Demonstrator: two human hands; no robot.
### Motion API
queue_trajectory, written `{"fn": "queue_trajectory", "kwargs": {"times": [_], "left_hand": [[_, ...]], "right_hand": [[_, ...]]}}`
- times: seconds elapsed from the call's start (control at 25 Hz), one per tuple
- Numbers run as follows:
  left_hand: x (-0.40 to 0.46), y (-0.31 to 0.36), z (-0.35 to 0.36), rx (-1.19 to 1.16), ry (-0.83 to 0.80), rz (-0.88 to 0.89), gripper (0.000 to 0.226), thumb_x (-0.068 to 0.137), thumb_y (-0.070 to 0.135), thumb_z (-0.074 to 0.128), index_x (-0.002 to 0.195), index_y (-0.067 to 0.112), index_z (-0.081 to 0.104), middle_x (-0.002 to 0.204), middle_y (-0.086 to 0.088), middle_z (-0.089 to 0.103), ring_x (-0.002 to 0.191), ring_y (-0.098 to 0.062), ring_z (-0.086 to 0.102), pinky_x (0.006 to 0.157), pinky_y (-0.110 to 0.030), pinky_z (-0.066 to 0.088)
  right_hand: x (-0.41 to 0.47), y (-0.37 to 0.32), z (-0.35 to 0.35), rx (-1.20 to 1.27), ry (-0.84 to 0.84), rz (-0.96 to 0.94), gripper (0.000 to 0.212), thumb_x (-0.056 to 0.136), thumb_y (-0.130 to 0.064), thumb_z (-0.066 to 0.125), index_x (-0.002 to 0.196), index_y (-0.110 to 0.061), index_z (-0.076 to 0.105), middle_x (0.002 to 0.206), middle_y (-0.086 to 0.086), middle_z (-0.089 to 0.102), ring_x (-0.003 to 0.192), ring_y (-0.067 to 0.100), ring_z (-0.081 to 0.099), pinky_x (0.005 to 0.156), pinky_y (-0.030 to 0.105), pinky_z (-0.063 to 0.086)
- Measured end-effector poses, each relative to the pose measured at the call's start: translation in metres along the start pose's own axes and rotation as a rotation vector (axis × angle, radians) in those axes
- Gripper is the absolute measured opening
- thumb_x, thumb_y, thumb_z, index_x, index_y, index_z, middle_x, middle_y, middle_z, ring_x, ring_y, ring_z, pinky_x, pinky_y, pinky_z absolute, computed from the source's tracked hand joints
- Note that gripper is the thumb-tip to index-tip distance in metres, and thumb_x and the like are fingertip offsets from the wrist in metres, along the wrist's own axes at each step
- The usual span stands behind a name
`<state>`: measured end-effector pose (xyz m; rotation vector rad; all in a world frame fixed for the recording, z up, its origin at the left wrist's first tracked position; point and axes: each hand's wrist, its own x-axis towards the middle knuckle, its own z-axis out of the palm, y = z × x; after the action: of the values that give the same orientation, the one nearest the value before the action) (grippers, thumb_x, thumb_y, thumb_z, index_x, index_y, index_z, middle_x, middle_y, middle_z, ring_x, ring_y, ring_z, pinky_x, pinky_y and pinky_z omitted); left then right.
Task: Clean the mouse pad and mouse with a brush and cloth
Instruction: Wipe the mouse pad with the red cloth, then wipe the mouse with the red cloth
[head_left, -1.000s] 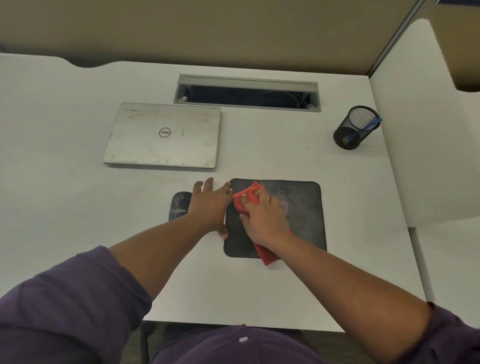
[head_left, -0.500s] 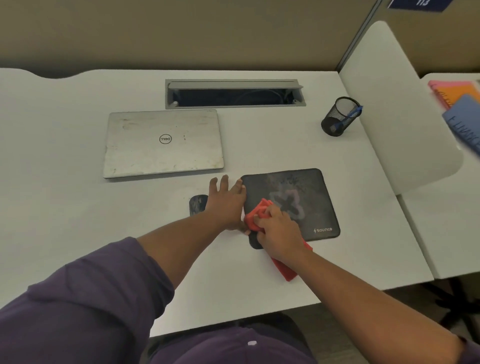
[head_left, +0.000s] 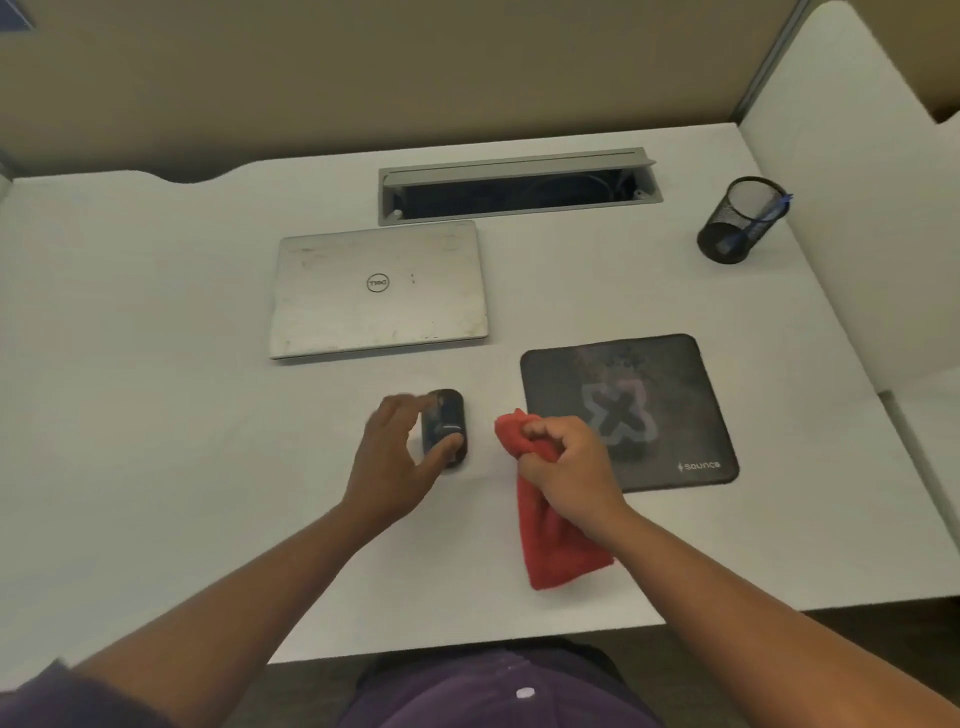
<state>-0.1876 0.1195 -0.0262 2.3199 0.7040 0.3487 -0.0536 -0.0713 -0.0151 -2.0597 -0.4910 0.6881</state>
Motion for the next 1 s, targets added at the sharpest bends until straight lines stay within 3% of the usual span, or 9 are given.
{"fn": "queue_trajectory", "kwargs": {"times": [0.08,0.16,0.32,0.44,0.52,0.68,0.76,0.88,1.0], "left_hand": [[-0.018,0.016,-0.014,-0.321,-0.079,-0.227,0.040,0.086,0.064,0.063,0.111,0.033,0.067,0.109,0.015,0.068,0.095,-0.006,0.067,0.078,-0.025,0.050],[-0.028,0.032,-0.018,-0.557,-0.147,-0.350,0.045,0.087,0.067,0.059,0.112,0.032,0.070,0.107,0.009,0.073,0.096,-0.012,0.070,0.079,-0.026,0.055],[-0.035,0.048,-0.025,-0.747,-0.061,-0.498,0.026,0.100,0.030,0.059,0.122,0.020,0.068,0.114,-0.003,0.073,0.110,-0.024,0.068,0.091,-0.035,0.056],[-0.037,0.033,-0.033,-0.891,-0.098,-0.619,0.028,0.102,0.024,0.055,0.124,0.010,0.065,0.115,-0.019,0.070,0.111,-0.043,0.064,0.097,-0.055,0.049],[-0.039,0.020,-0.035,-0.930,-0.198,-0.623,0.032,0.101,0.028,0.055,0.127,0.011,0.063,0.120,-0.021,0.068,0.114,-0.044,0.062,0.097,-0.057,0.048],[-0.038,0.006,-0.026,-0.779,-0.085,-0.563,0.021,0.093,0.033,0.069,0.113,0.026,0.067,0.109,0.003,0.073,0.106,-0.024,0.068,0.084,-0.038,0.056],[-0.041,0.001,-0.019,-0.437,0.063,-0.495,0.032,0.087,0.040,0.070,0.117,0.039,0.060,0.115,0.019,0.064,0.108,-0.008,0.061,0.088,-0.031,0.048],[-0.050,-0.005,-0.014,0.026,0.195,-0.265,0.044,0.085,0.057,0.065,0.124,0.042,0.055,0.124,0.013,0.047,0.119,-0.008,0.041,0.097,-0.028,0.037],[-0.058,0.001,-0.007,-0.227,0.109,-0.268,0.049,0.077,0.058,0.075,0.116,0.038,0.054,0.115,0.017,0.054,0.110,-0.009,0.057,0.082,-0.025,0.050]], "right_hand": [[-0.004,-0.015,0.020,0.037,-0.049,-0.093,0.029,0.067,-0.032,0.069,0.089,-0.051,0.063,0.107,-0.023,0.052,0.098,-0.012,0.054,0.081,0.002,0.039],[-0.009,-0.027,0.040,0.061,-0.122,-0.184,0.030,0.075,-0.031,0.072,0.100,-0.046,0.063,0.108,-0.026,0.047,0.101,-0.010,0.052,0.083,0.002,0.040],[-0.026,-0.044,0.064,0.076,-0.176,-0.286,0.043,0.079,-0.045,0.072,0.118,-0.043,0.054,0.118,-0.025,0.041,0.108,-0.004,0.051,0.086,0.012,0.048],[-0.026,-0.040,0.061,0.098,-0.116,-0.148,0.067,0.073,-0.060,0.070,0.130,-0.044,0.040,0.128,-0.024,0.039,0.111,0.001,0.050,0.087,0.020,0.049],[-0.022,-0.035,0.059,0.234,-0.249,-0.015,0.058,0.074,-0.063,0.072,0.124,-0.042,0.051,0.121,-0.022,0.057,0.108,0.007,0.058,0.087,0.028,0.054],[-0.021,-0.031,0.070,0.482,-0.395,0.127,0.025,0.085,-0.035,0.075,0.107,-0.027,0.065,0.101,-0.003,0.075,0.094,0.016,0.072,0.085,0.040,0.060],[-0.022,-0.031,0.078,0.440,-0.372,0.121,0.020,0.089,-0.026,0.072,0.106,-0.027,0.063,0.097,-0.002,0.074,0.091,0.017,0.071,0.084,0.041,0.059],[-0.020,-0.032,0.083,0.361,-0.322,0.130,0.018,0.090,-0.024,0.070,0.105,-0.030,0.063,0.092,-0.001,0.074,0.088,0.020,0.071,0.085,0.048,0.058],[-0.018,-0.031,0.085,0.295,-0.347,0.064,0.026,0.091,-0.010,0.065,0.112,-0.027,0.065,0.097,-0.004,0.075,0.091,0.017,0.072,0.086,0.045,0.059]]}}
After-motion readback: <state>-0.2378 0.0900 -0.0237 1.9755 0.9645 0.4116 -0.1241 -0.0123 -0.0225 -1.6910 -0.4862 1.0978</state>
